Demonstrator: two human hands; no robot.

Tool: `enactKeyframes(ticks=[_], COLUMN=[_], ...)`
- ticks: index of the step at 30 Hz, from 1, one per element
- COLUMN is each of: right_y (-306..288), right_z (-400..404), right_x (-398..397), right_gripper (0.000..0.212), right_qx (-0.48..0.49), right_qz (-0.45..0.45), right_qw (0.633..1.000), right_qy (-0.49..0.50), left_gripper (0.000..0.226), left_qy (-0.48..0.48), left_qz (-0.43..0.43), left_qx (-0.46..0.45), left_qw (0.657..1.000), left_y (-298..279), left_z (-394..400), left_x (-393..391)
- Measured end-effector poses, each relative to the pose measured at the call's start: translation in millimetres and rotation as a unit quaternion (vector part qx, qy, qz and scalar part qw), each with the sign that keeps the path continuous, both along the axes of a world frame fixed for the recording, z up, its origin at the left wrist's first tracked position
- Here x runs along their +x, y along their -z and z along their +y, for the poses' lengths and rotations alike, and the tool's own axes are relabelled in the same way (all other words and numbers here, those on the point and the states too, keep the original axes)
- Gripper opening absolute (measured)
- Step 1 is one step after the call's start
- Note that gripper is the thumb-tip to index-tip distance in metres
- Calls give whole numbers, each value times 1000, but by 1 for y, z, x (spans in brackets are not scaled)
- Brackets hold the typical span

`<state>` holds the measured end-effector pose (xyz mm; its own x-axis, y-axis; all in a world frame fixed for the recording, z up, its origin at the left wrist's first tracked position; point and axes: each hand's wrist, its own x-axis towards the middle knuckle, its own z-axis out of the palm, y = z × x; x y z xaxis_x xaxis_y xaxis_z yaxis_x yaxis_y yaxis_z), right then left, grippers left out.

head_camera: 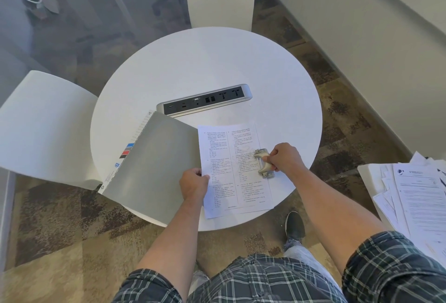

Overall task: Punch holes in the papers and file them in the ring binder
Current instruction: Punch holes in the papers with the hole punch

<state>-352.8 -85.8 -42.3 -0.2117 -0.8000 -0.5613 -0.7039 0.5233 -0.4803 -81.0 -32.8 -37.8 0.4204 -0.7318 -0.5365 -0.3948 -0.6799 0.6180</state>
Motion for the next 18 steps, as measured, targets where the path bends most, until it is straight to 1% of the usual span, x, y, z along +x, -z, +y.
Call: enactKeyframes(ticks=[4, 7, 12, 15, 18], right_y=[-5, -6, -9, -8, -6], right_z=[-4, -4, -1, -2, -2], right_x=[-1, -4, -13, -14, -14], right_gripper=[29, 39, 52, 56, 56], right_qx=[26, 44, 78, 82, 85], right_qz=[4, 3, 44, 56, 67], right_qw=[1000, 999, 995, 994, 992], right_qy=[-7, -12, -45, -53, -57], left_gripper=[8, 9, 5, 4, 6], left_qy=[0, 2, 9, 9, 15], left_qz=[4, 6, 7, 8, 6], left_qx=[6, 8, 8, 11, 9], left_qw=[1000, 1000, 1000, 1000, 1000], left_y=[2, 2, 4, 4, 4], left_z=[-1, -2, -2, -2, -3], left_x=[2, 3, 4, 5, 5])
